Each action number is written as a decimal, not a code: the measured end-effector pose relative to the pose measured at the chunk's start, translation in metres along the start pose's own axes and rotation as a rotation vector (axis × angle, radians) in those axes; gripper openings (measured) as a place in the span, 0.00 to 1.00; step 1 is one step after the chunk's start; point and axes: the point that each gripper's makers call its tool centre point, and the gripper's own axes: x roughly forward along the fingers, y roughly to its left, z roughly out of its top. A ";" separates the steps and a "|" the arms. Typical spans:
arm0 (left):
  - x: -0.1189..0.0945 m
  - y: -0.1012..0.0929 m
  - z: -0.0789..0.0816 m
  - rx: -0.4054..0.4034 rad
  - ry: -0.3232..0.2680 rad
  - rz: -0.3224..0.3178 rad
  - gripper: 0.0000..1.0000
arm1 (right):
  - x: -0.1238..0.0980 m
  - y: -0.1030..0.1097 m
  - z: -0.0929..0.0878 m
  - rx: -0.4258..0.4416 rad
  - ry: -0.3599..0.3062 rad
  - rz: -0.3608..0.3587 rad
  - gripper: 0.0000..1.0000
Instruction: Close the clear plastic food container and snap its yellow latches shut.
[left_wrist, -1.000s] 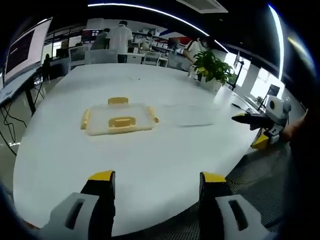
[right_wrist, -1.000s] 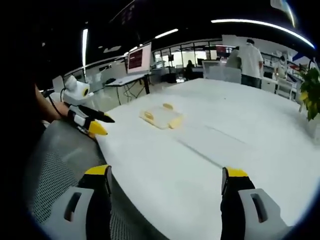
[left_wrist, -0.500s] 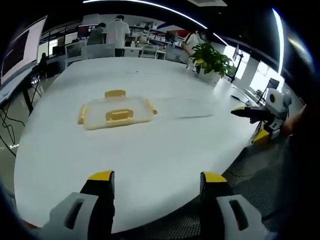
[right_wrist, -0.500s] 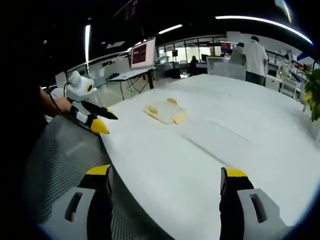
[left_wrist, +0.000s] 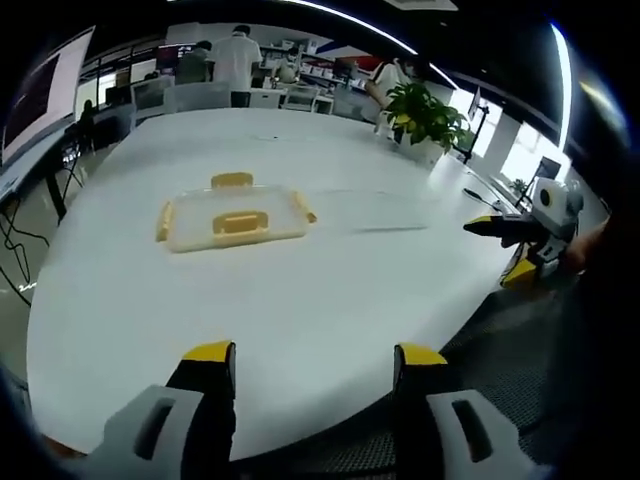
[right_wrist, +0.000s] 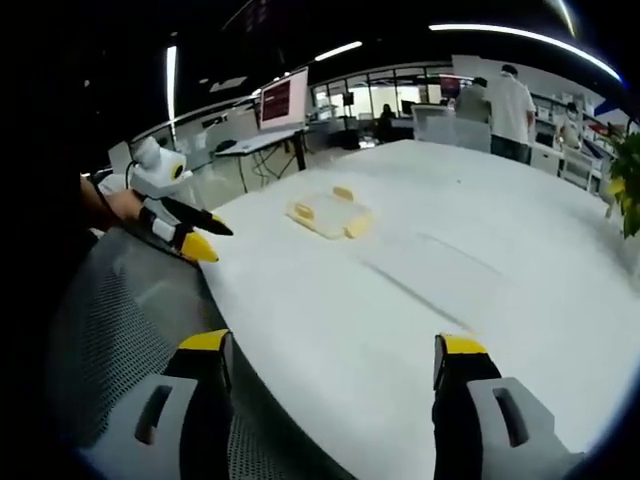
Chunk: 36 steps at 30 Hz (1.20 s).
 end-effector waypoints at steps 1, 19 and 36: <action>0.000 0.000 -0.001 0.000 0.001 0.001 0.59 | 0.000 0.000 0.000 0.002 0.002 0.001 0.81; 0.002 -0.007 -0.002 0.012 0.019 -0.005 0.53 | -0.002 -0.004 -0.012 -0.003 0.045 0.005 0.76; -0.005 0.009 0.005 -0.045 -0.016 0.047 0.86 | -0.002 0.000 0.000 -0.026 0.017 0.011 0.80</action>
